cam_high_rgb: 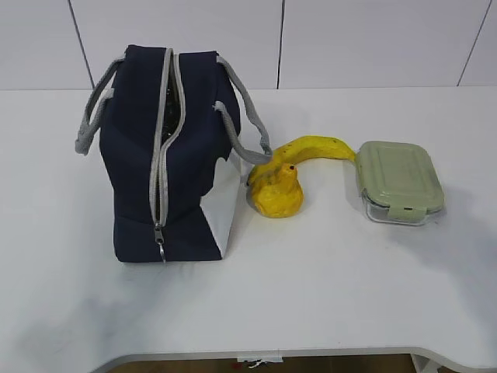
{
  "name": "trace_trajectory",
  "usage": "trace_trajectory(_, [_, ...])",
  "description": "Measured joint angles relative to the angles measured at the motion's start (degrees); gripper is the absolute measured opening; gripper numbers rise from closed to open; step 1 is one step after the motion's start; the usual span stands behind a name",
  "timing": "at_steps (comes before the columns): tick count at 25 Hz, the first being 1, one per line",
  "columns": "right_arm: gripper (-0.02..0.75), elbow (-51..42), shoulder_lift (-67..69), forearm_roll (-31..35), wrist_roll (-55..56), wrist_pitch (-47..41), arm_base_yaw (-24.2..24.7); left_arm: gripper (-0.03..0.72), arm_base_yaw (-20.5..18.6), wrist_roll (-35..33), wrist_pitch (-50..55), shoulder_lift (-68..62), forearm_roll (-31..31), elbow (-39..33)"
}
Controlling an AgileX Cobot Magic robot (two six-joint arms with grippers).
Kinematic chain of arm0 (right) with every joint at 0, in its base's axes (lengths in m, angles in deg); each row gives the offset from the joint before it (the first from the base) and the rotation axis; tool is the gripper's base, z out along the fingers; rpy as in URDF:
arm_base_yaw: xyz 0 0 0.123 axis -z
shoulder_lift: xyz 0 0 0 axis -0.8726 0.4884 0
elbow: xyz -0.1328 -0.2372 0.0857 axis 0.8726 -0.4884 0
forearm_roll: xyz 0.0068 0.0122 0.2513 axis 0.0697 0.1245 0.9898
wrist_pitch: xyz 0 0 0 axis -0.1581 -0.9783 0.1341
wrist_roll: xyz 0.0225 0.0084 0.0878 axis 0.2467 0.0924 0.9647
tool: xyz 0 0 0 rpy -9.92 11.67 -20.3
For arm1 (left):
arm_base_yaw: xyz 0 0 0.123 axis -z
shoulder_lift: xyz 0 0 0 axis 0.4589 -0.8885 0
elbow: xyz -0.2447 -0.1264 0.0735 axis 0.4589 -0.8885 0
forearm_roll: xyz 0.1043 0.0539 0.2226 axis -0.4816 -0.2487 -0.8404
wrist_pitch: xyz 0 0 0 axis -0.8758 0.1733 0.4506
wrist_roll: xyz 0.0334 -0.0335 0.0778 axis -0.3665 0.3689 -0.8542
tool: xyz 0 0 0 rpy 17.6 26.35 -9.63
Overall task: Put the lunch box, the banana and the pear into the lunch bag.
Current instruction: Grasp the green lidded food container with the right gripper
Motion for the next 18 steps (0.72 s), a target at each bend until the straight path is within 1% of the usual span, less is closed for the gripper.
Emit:
trace_trajectory(4, [0.381, 5.52, 8.55, 3.12, -4.84, 0.0, 0.0, 0.235, 0.0, 0.0, 0.0, 0.0, 0.0, 0.0])
trace_trajectory(8, [0.381, 11.94, 16.55, 6.65, -9.92, -2.55, 2.86, 0.235, 0.0, 0.0, 0.0, 0.0, 0.0, 0.0])
trace_trajectory(11, [0.381, 15.52, 21.6, 13.08, -16.93, -5.95, 7.9, 0.235, 0.0, 0.0, 0.0, 0.0, 0.0, 0.0])
trace_trajectory(15, [0.381, 18.55, 27.98, 22.4, -28.7, -13.05, 15.98, 0.235, 0.0, 0.0, 0.0, 0.0, 0.0, 0.0])
trace_trajectory(18, [0.382, 19.98, 32.54, 28.58, -34.79, -13.92, 20.44, 0.235, 0.0, 0.0, 0.0, 0.0, 0.0, 0.0])
